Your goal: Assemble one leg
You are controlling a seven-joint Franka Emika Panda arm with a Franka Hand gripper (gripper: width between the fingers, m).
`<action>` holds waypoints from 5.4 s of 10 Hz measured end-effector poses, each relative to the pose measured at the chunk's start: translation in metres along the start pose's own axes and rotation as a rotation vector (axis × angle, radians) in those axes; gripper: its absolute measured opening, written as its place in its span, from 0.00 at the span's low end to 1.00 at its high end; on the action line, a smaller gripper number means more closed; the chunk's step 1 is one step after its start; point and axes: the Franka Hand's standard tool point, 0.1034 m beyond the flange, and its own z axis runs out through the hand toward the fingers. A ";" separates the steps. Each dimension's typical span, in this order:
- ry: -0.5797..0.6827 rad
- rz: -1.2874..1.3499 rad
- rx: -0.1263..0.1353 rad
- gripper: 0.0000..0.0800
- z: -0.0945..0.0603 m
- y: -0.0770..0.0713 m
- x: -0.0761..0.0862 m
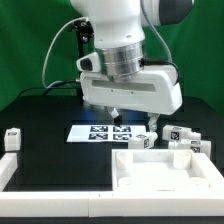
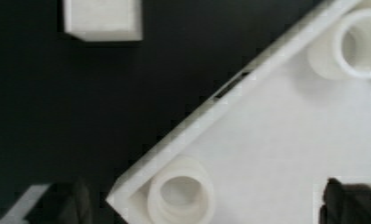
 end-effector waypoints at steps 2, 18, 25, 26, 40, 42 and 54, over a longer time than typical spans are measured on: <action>-0.017 -0.008 -0.002 0.81 0.001 0.002 -0.002; -0.784 0.148 0.017 0.81 0.061 0.048 -0.057; -0.779 0.152 0.001 0.65 0.073 0.050 -0.065; -0.779 0.152 0.001 0.65 0.073 0.050 -0.065; -0.266 -0.129 0.037 0.36 -0.039 -0.024 -0.004; -0.055 -0.255 0.052 0.36 -0.070 -0.055 0.021; 0.695 -0.565 0.216 0.36 -0.056 -0.139 0.002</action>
Offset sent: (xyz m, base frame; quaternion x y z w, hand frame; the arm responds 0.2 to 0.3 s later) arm -0.0377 0.0160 -0.0022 0.0334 -0.3193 0.0725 0.9443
